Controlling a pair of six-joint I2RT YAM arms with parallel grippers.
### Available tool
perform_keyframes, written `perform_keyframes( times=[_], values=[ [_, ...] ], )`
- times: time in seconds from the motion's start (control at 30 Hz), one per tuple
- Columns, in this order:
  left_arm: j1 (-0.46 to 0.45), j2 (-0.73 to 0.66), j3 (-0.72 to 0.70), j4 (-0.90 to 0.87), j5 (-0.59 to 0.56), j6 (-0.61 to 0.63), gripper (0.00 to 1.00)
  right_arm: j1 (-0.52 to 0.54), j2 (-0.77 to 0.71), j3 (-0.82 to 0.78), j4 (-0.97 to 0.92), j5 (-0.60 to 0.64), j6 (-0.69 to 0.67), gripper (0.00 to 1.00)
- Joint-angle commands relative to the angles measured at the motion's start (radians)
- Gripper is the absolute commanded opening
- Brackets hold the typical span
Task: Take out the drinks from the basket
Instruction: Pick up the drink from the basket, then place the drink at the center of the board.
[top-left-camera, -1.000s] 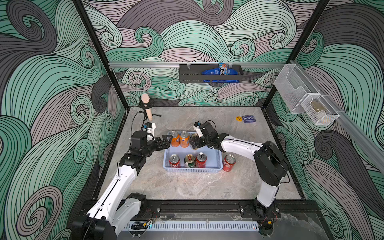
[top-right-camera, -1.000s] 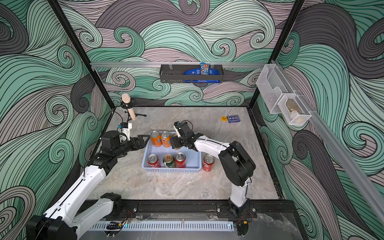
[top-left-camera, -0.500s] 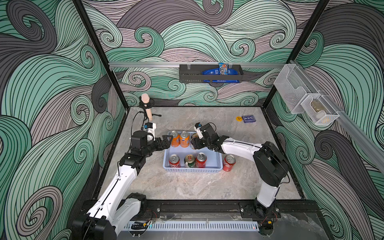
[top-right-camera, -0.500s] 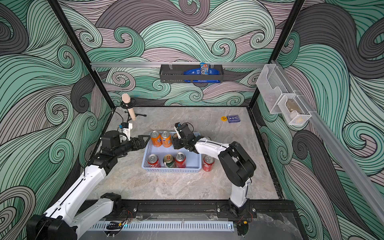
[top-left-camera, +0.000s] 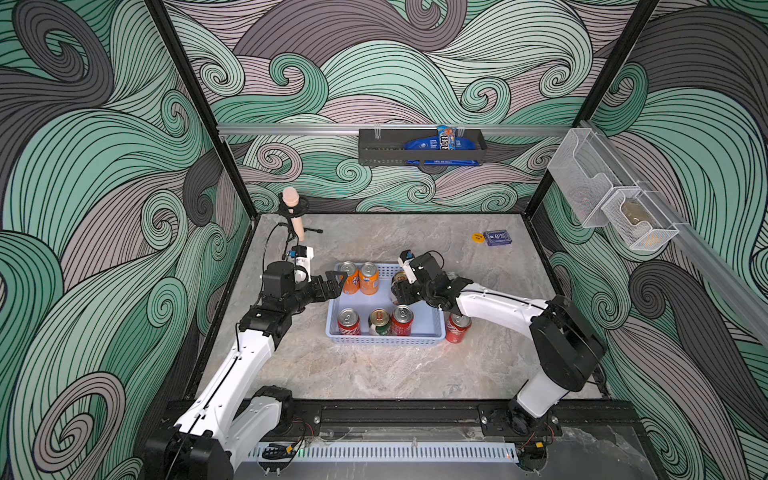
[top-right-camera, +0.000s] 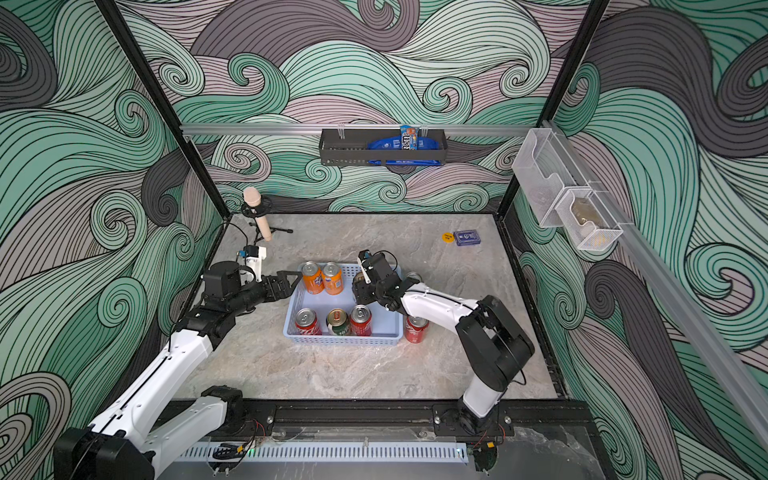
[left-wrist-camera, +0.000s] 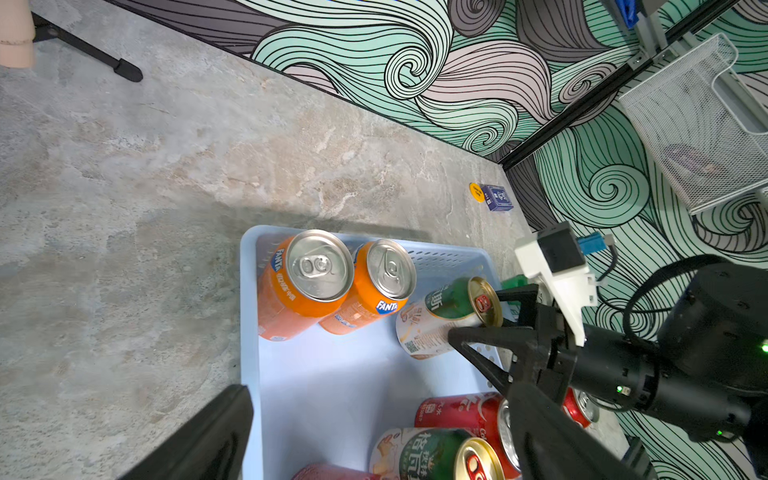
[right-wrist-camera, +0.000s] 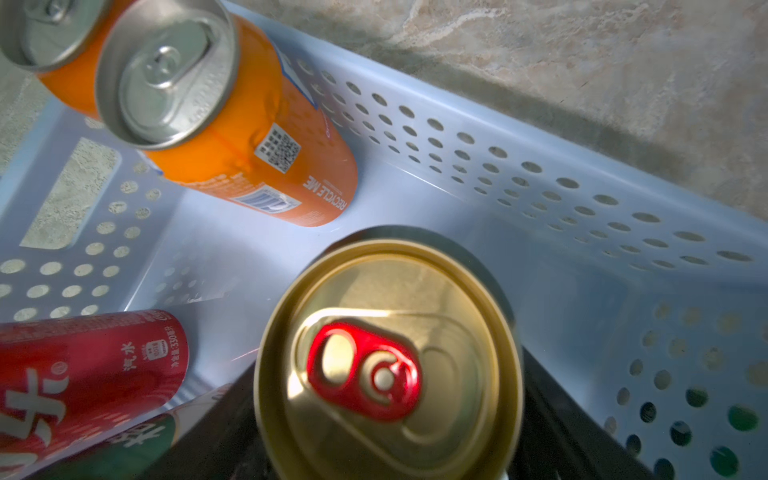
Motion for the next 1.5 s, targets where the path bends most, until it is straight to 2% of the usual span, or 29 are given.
perform_keyframes(
  times=[0.0,0.27,0.57,0.8,1.27,1.47],
  values=[
    [0.004,0.009,0.064,0.037,0.049,-0.035,0.99,0.003,-0.082,0.007,0.068,0.023,0.01,0.52],
    [-0.009,0.072,0.177,0.135,0.088,-0.043,0.99,-0.004,-0.146,0.012,0.068,0.012,0.017,0.51],
    [-0.021,0.217,0.174,0.329,0.183,-0.029,0.99,-0.029,-0.191,0.035,0.025,-0.003,0.019,0.52],
    [-0.039,0.243,0.156,0.348,0.255,-0.04,0.99,-0.053,-0.206,0.069,-0.006,-0.005,0.014,0.53],
    [-0.102,0.257,0.143,0.364,0.277,-0.052,0.99,-0.106,-0.144,0.203,-0.076,0.002,-0.021,0.54],
    [-0.111,0.257,0.145,0.341,0.241,-0.038,0.99,-0.144,-0.101,0.258,-0.097,0.008,-0.047,0.54]
  ],
)
